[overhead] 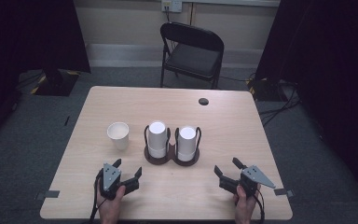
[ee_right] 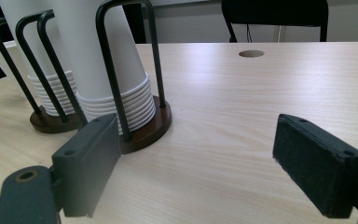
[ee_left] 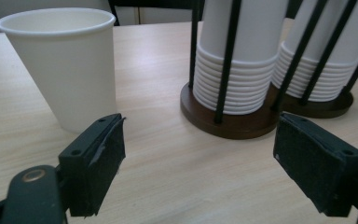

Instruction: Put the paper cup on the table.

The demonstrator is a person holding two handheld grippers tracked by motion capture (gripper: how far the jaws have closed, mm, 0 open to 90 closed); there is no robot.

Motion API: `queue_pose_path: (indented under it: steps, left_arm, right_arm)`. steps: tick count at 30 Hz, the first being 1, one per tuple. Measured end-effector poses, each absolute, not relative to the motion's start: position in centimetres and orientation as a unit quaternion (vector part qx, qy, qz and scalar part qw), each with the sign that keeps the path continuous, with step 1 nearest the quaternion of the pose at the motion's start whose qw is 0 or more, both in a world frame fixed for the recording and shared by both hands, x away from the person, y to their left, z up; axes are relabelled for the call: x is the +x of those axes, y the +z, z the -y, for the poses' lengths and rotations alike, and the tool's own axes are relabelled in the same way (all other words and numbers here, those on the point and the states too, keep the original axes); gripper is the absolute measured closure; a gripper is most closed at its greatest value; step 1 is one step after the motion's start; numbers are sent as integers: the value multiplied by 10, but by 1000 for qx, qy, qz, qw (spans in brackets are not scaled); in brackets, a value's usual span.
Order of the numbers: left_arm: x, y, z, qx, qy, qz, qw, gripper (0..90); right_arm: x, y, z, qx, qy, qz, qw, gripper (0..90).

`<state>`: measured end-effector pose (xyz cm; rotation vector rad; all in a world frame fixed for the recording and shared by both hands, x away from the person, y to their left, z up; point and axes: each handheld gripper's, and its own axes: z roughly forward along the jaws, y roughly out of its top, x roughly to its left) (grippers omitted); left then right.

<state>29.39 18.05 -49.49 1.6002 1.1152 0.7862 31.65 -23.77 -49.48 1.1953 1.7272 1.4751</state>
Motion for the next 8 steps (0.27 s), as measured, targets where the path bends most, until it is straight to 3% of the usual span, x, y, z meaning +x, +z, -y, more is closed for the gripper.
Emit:
queue_pose_path:
  steps: [8]
  left_arm:
    - [292, -496, -183, 650, 331, -467, 499, 172]
  right_arm:
    - [317, -495, 237, 453, 546, -645, 283, 140]
